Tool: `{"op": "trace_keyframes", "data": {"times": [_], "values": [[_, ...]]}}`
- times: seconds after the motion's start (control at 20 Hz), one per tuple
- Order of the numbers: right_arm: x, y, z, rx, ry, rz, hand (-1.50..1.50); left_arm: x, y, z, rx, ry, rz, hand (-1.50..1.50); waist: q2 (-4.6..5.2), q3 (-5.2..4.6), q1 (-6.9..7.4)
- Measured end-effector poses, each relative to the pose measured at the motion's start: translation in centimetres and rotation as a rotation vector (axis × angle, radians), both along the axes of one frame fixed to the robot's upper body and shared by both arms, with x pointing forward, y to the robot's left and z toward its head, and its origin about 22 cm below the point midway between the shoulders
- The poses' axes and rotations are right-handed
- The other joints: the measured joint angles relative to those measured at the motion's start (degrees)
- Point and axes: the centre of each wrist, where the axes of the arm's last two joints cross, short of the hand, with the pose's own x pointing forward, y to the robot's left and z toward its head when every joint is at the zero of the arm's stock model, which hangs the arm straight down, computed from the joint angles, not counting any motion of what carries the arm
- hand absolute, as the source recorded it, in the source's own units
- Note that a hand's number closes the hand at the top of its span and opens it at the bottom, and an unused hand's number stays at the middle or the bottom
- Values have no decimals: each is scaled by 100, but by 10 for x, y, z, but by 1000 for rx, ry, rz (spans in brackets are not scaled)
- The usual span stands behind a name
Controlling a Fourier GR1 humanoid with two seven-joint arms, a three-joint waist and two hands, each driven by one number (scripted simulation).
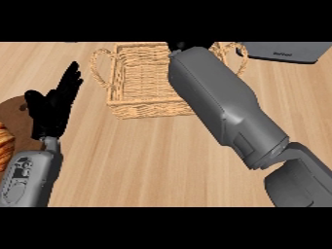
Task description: Pick the can from the placemat and place it in the basket
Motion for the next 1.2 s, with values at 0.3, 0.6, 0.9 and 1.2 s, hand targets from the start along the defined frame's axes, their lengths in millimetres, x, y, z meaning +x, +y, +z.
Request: {"op": "trace_keyframes", "data": {"times": [0.3, 0.6, 0.9, 1.2], "values": [[4, -11, -24, -270, 79, -30, 150, 0, 3, 0, 5, 6, 8, 0, -12, -21, -39], [6, -11, -21, -548, 126, -28, 150, -1, 2, -1, 3, 8, 11, 0, -19, -15, -49], [6, -4, -7, -658, 175, -5, 150, -3, 5, -1, -3, 8, 21, 0, -14, -5, -108], [7, -5, -5, -651, 310, 0, 150, -3, 9, 1, 0, 10, 20, 0, 5, -4, -98]]}}
